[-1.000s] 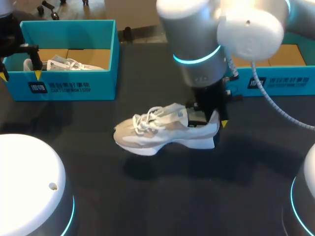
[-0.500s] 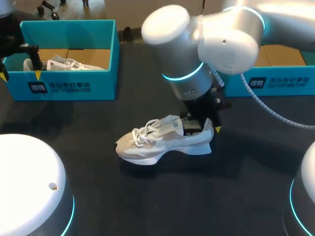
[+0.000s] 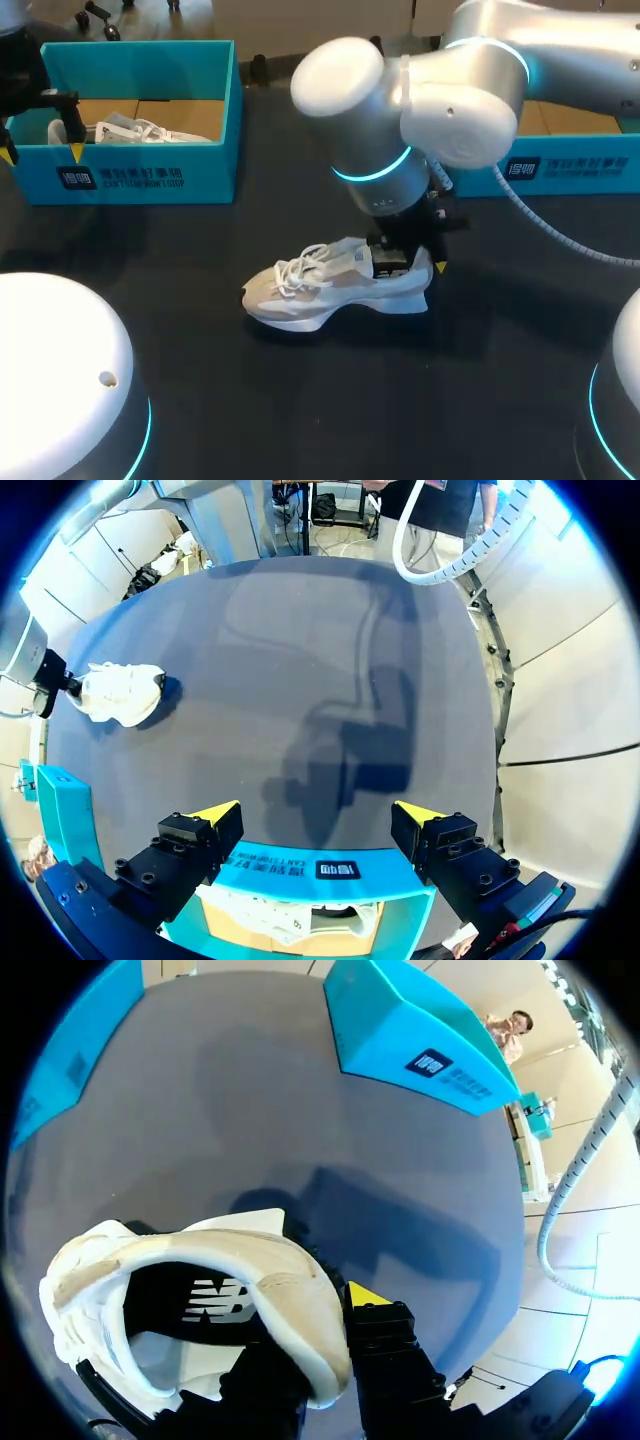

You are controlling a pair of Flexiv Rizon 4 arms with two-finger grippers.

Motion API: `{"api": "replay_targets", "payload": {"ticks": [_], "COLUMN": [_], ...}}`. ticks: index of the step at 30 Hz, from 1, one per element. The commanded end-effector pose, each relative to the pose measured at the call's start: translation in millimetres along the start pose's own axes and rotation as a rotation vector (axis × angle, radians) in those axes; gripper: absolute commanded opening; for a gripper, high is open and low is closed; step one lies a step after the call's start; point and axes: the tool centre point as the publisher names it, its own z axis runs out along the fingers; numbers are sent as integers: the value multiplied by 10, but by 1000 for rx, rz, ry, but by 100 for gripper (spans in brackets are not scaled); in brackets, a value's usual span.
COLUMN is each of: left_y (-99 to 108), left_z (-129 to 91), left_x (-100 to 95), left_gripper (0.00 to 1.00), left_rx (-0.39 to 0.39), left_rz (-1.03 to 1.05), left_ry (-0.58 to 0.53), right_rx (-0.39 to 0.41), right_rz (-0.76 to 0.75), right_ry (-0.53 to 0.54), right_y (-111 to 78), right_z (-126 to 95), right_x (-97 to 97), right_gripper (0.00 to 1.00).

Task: Take the shoe out of the shoebox, open the shoe tongue, remove and reinsert the insole, then place the shoe into the shoebox

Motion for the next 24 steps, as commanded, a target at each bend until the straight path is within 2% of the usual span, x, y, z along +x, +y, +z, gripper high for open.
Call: {"api": "replay_targets", "payload": {"ticks": [1,16,24], "left_y": [-17,-17,-17], "left_z": [2,2,2], "left_x": [2,2,2], "left_gripper": [100,100,100], "left_rx": [-4,-4,-4], "left_rz": [-1,-1,-1], "left_ry": [2,2,2], "right_rx": [-1,34,50], "right_rz": [-5,14,2], "right_ry": [18,75,63], "right_y": [-2,-14,-46], "right_z": [113,403,496], "right_x": [25,75,101], "right_gripper": [0,0,0]}}
